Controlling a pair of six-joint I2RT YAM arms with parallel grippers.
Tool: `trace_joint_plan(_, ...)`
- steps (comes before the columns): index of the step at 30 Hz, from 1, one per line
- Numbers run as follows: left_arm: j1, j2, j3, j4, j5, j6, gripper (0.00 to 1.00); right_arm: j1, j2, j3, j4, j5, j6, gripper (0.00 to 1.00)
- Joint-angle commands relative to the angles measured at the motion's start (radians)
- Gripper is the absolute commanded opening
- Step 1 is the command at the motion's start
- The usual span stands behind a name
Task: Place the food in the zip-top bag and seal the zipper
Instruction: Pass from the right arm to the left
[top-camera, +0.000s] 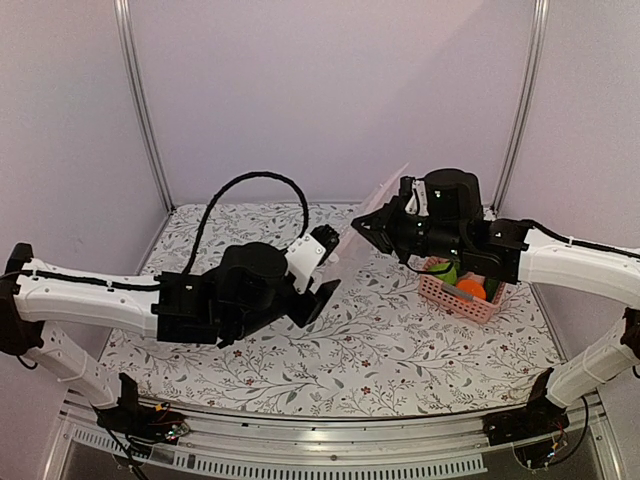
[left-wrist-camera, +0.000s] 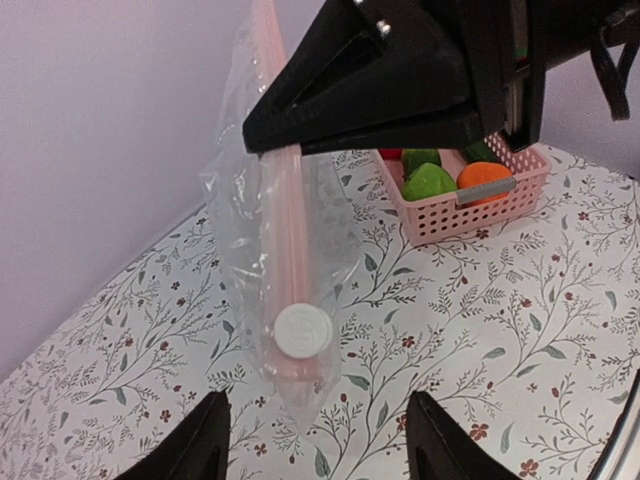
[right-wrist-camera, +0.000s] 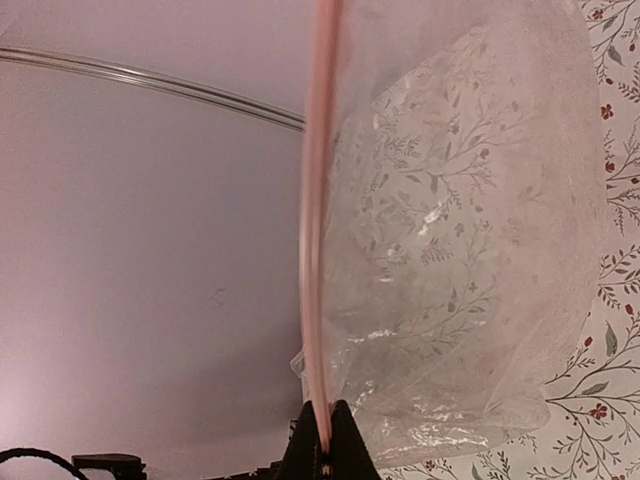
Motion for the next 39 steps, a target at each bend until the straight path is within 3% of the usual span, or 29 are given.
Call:
trace_joint_plan(1,-0.013,0.034,0.035,0.075,-0.061,0.076,0.58,0.005,0.005,0.018,0.008,-0.004,0.018,0.0)
trace_joint_plan(9,-0.02,0.112,0.09,0.09,-0.143,0.151,0.51,0.005,0.003,0.015,0.009,-0.053,0.02,0.0)
trace_joint_plan(16,-0.033,0.148,0.107,0.115,-0.224,0.2,0.33,0.005,0.001,0.012,0.01,-0.064,0.024,0.0)
trace_joint_plan(24,-0.034,0.129,0.113,0.074,-0.216,0.191,0.12,0.003,-0.023,-0.01,0.009,-0.046,0.016,0.22)
trace_joint_plan(31,-0.004,0.037,0.118,-0.055,-0.039,0.088,0.04,-0.017,-0.127,-0.072,-0.001,0.06,-0.067,0.48)
trace_joint_plan(39,0.153,-0.094,0.198,-0.334,0.445,-0.061,0.05,-0.049,-0.349,-0.131,-0.061,0.117,-0.339,0.65)
